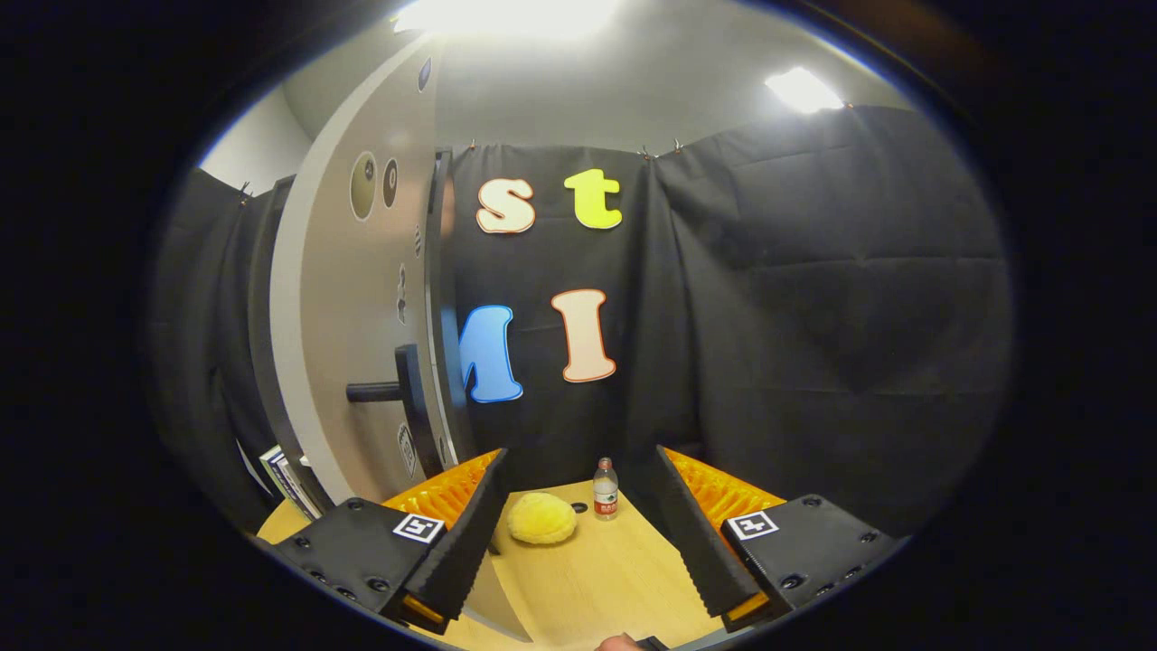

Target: Open the shoe cabinet door, grab the shoes and put them into the shoe cabinet, then close the shoe cabinet door.

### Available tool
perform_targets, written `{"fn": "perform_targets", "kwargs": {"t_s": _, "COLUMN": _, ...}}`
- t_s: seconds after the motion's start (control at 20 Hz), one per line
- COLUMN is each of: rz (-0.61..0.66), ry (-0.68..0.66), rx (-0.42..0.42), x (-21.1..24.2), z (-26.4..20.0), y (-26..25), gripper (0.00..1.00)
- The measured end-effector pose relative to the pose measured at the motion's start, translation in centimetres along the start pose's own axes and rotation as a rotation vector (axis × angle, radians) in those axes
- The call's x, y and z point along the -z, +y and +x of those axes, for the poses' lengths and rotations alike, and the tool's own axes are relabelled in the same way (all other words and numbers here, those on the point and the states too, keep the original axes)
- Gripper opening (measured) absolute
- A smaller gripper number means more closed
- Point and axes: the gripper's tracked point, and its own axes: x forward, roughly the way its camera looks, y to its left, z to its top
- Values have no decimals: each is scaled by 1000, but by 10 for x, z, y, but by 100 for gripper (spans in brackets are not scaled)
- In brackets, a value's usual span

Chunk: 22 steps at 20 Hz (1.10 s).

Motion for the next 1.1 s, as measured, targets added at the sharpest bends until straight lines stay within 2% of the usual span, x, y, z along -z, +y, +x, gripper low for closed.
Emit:
{"fn": "perform_targets", "kwargs": {"t_s": 0.1, "rz": -3, "ry": -9, "rx": 9, "x": -3, "z": 0, "y": 3, "gripper": 97}}
{"fn": "perform_targets", "kwargs": {"t_s": 0.35, "rz": -19, "ry": -20, "rx": -33, "x": 0, "z": -10, "y": 27, "gripper": 95}}
{"fn": "perform_targets", "kwargs": {"t_s": 0.7, "rz": -37, "ry": -9, "rx": -164, "x": 5, "z": -23, "y": 78, "gripper": 95}}
{"fn": "perform_targets", "kwargs": {"t_s": 1.1, "rz": -7, "ry": 0, "rx": -265, "x": 10, "z": -28, "y": 120, "gripper": 95}}
